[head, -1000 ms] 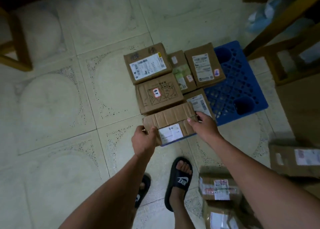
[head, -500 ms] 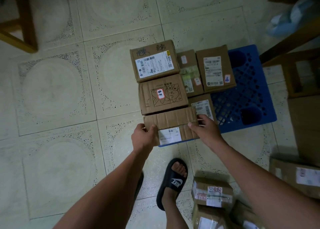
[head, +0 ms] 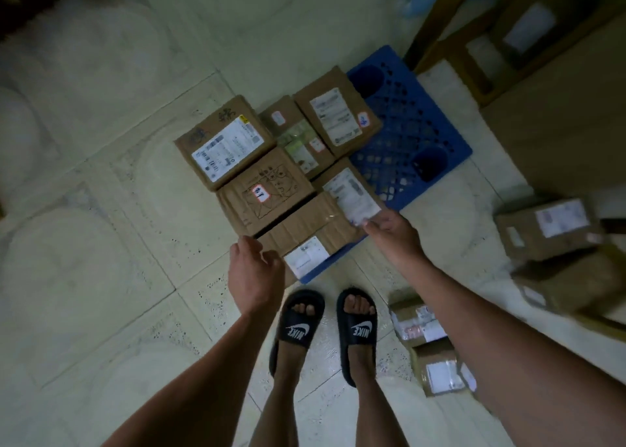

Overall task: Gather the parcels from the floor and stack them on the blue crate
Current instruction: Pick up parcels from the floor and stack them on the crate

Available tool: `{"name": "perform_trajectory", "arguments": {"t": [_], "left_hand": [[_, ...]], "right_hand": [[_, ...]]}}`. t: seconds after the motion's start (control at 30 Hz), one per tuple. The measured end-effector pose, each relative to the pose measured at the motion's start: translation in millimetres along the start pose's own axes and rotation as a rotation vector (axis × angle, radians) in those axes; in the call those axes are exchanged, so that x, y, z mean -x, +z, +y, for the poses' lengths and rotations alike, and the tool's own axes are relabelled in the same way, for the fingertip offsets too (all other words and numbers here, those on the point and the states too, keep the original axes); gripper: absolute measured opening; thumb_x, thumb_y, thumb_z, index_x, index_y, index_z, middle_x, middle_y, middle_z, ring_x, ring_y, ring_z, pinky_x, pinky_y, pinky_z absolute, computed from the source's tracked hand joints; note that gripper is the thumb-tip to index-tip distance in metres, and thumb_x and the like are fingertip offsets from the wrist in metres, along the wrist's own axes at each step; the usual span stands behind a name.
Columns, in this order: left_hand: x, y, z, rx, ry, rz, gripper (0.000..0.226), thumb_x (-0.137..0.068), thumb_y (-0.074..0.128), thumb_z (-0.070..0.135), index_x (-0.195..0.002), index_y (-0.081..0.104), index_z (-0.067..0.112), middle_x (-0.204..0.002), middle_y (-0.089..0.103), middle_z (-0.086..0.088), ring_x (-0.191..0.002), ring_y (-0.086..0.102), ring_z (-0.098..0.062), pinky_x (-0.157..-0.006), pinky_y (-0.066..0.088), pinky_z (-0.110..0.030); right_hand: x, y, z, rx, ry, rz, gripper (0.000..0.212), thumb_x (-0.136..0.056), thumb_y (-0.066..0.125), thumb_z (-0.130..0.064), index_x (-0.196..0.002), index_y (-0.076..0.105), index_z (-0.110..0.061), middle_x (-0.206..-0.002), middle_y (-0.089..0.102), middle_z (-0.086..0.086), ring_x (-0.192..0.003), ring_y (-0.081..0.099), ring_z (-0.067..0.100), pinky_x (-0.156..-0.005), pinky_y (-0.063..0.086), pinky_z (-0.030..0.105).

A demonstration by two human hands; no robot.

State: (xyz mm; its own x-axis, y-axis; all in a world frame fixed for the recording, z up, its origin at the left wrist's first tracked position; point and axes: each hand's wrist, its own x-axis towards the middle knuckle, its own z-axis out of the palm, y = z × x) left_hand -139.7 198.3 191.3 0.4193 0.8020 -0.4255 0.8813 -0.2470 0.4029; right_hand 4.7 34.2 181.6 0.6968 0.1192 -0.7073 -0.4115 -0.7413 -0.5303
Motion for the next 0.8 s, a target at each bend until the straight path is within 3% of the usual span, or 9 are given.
{"name": "perform_trajectory", "arguments": {"t": [0.2, 0.4, 0.53, 0.6, 0.7, 0.8], "left_hand": [[11, 20, 33, -0.124, 0.294, -0.124, 0.006, -0.083, 0.055, 0.012, -0.078, 0.051, 0.012, -0.078, 0.058, -0.008, -0.067, 0.049, -0.024, -0.055, 0.032, -0.029], [72, 76, 59, -0.269, 0.565, -0.356, 0.013, -0.091, 0.048, 0.014, -0.078, 0.051, 0.014, -0.067, 0.045, 0.001, -0.062, 0.044, -0.017, -0.051, 0.026, -0.025], [118, 134, 50, -0.403, 0.676, -0.581, 0.004, -0.088, 0.051, 0.018, -0.085, 0.053, 0.017, -0.080, 0.052, 0.003, -0.070, 0.052, -0.016, -0.052, 0.031, -0.022], [140, 159, 42, -0.421, 0.662, -0.617, 0.014, -0.088, 0.052, 0.020, -0.097, 0.061, 0.014, -0.084, 0.057, 0.002, -0.072, 0.051, -0.015, -0.058, 0.034, -0.023], [178, 201, 30, -0.450, 0.658, -0.651, 0.022, -0.087, 0.053, 0.021, -0.106, 0.063, 0.014, -0.091, 0.067, -0.002, -0.069, 0.053, -0.012, -0.056, 0.036, -0.021], [212, 250, 19, -0.516, 0.674, -0.682, 0.025, -0.085, 0.053, 0.023, -0.106, 0.065, 0.019, -0.100, 0.072, -0.005, -0.079, 0.061, -0.023, -0.065, 0.039, -0.021]], "right_hand": [[42, -36, 63, -0.197, 0.171, 0.166, 0.043, -0.091, 0.063, -0.036, -0.127, 0.055, -0.013, -0.130, 0.059, 0.011, -0.114, 0.058, 0.025, -0.085, 0.040, 0.024], [93, -67, 185, -0.343, 0.375, 0.283, 0.032, -0.090, 0.065, -0.027, -0.114, 0.061, -0.006, -0.103, 0.062, 0.007, -0.095, 0.058, 0.021, -0.080, 0.041, 0.027], [128, -72, 280, -0.380, 0.512, 0.306, 0.021, -0.090, 0.061, -0.027, -0.106, 0.061, -0.013, -0.099, 0.061, 0.003, -0.094, 0.059, 0.023, -0.087, 0.048, 0.038], [141, -69, 321, -0.455, 0.584, 0.349, 0.029, -0.090, 0.062, -0.025, -0.116, 0.062, -0.011, -0.106, 0.063, 0.004, -0.099, 0.061, 0.025, -0.094, 0.051, 0.042], [153, -66, 381, -0.536, 0.666, 0.393, 0.036, -0.089, 0.062, -0.028, -0.122, 0.062, -0.012, -0.115, 0.067, 0.012, -0.103, 0.066, 0.034, -0.090, 0.053, 0.039], [157, -68, 436, -0.647, 0.713, 0.481, 0.038, -0.089, 0.063, -0.031, -0.122, 0.061, -0.011, -0.120, 0.066, 0.014, -0.104, 0.066, 0.035, -0.096, 0.052, 0.046]]}}
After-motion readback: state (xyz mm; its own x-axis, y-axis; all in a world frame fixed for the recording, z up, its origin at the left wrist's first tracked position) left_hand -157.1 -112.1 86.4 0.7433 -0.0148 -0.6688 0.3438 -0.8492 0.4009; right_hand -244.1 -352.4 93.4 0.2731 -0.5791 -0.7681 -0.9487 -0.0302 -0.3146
